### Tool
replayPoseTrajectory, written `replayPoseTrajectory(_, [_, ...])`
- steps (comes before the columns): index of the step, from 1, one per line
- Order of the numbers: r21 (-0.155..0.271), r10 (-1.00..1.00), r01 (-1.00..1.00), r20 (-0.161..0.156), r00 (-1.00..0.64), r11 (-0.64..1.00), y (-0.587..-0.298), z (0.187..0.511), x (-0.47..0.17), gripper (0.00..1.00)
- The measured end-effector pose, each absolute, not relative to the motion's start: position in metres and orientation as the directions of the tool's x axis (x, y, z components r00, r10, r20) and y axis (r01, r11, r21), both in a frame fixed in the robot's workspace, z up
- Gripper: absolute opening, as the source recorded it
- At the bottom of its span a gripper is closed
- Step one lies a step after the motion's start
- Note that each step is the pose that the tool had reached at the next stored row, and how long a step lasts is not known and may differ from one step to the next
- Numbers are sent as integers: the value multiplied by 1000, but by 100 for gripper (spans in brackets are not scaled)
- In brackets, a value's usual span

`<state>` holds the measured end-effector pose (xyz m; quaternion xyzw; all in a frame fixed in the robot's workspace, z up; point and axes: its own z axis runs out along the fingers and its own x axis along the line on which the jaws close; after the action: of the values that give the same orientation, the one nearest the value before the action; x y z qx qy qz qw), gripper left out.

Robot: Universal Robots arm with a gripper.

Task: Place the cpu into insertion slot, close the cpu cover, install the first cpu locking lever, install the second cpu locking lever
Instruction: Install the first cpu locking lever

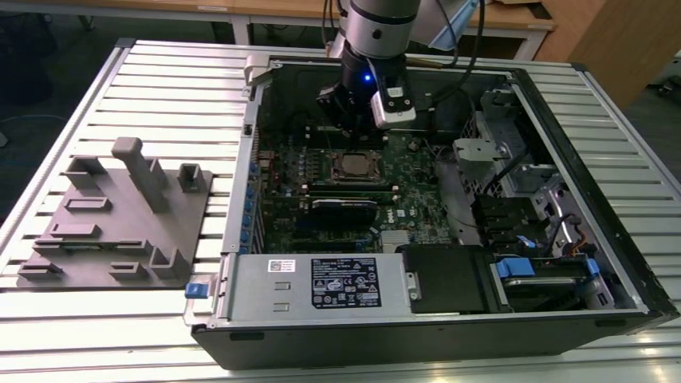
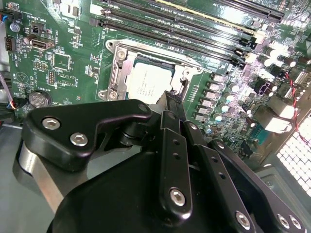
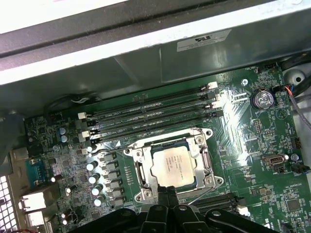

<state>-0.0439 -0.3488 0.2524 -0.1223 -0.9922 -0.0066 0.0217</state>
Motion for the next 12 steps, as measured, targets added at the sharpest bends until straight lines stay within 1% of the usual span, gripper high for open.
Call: replayPoseTrajectory(12, [8,219,220,44,-975,976,-349,252,-47,11])
